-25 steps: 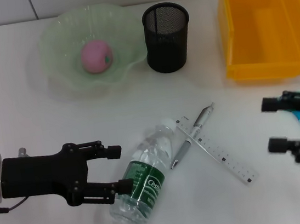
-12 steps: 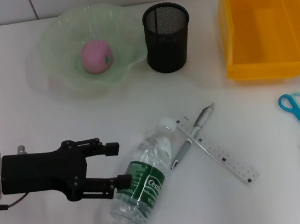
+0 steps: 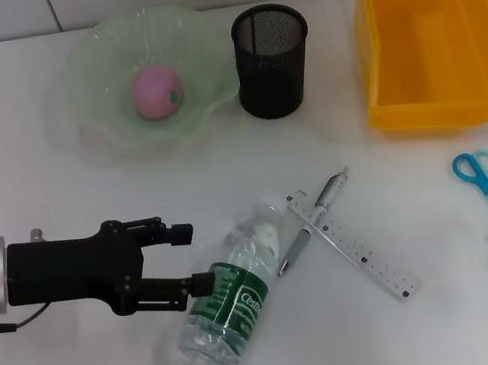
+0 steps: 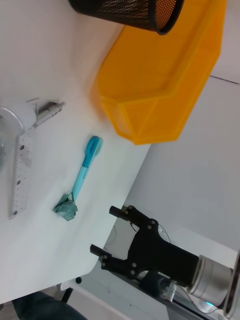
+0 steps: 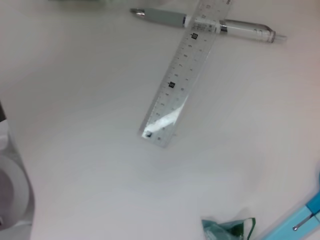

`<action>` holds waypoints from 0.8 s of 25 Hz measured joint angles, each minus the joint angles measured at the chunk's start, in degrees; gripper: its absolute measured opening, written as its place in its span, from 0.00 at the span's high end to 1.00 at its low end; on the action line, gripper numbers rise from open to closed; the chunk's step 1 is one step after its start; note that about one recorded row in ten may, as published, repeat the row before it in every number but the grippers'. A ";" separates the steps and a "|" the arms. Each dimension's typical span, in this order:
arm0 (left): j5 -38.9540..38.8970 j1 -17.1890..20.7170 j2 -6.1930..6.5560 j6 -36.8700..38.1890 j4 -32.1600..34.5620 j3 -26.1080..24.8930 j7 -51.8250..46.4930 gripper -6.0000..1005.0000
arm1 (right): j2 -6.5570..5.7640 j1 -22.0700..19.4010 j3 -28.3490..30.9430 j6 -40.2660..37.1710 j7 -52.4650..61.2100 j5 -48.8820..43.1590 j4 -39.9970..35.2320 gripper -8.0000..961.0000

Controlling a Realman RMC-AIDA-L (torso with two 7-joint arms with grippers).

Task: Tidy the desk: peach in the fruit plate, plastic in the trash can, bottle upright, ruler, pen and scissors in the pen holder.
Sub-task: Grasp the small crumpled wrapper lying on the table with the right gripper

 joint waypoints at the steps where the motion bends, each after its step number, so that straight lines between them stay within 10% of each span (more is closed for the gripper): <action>1: 0.00 -0.07 0.05 -0.09 -0.10 0.01 -0.03 0.16 | 0.05 -0.23 -0.64 0.94 0.00 0.00 0.25 0.14; 20: 0.52 -0.78 0.04 -2.15 -0.18 0.05 -0.76 0.17 | 0.32 -2.28 -9.55 11.98 1.90 -0.24 9.89 0.14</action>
